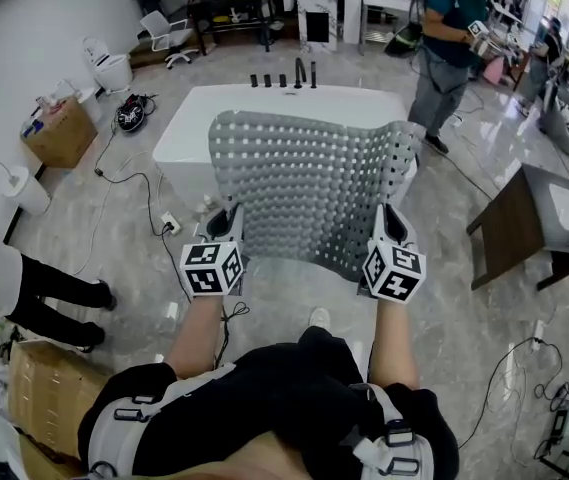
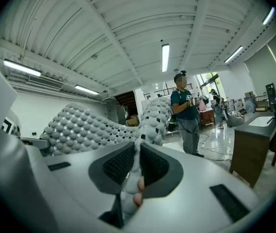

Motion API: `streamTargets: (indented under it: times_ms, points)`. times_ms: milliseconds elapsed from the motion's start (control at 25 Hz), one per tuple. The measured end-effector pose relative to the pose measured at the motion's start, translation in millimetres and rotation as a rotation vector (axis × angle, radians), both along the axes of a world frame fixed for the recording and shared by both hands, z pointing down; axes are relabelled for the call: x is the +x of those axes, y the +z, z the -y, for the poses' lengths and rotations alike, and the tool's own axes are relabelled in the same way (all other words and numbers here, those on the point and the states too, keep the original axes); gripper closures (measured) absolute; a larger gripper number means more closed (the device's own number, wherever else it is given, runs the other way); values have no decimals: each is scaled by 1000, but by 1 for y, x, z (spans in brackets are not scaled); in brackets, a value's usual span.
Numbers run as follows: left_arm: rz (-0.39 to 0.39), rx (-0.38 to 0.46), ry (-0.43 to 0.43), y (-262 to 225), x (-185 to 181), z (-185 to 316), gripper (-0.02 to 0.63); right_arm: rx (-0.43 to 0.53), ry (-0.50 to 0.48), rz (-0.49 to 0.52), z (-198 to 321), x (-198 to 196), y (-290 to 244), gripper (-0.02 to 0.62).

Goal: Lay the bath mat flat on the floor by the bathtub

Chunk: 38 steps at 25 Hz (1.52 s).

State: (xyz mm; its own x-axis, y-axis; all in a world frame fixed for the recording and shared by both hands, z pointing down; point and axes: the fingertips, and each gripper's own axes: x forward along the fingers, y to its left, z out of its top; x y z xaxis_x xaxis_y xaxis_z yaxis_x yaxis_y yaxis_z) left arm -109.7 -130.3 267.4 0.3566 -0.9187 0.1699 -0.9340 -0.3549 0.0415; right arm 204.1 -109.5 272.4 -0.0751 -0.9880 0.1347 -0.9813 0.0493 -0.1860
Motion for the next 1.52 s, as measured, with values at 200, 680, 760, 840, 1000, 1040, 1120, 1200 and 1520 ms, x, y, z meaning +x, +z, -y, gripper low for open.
streamTargets:
  times_ms: [200, 680, 760, 840, 1000, 1040, 1120, 1200, 1520]
  points:
    - [3, -23, -12, 4, 21, 75, 565, -8, -22, -6, 78, 23, -3, 552]
    - [18, -159, -35, 43, 16, 161, 565, -152, -72, 39, 177, 16, 35, 552]
    - [35, -182, -27, 48, 10, 178, 565, -182, -65, 62, 195, 14, 44, 551]
    - [48, -221, -27, 61, 5, 186, 565, -232, -59, 84, 203, 16, 61, 552]
    - [32, -316, -29, 99, 3, 190, 565, -338, -39, 110, 207, 25, 102, 552]
    - [29, -347, -26, 111, 2, 189, 565, -363, -37, 110, 207, 25, 113, 552]
    - [24, -413, -25, 137, 0, 188, 565, -417, -37, 102, 207, 25, 136, 551]
    - [25, -475, -29, 164, -4, 187, 565, -473, -38, 91, 206, 23, 159, 551]
    - [77, -673, -12, 264, -12, 192, 565, -669, -43, 114, 211, 8, 259, 551]
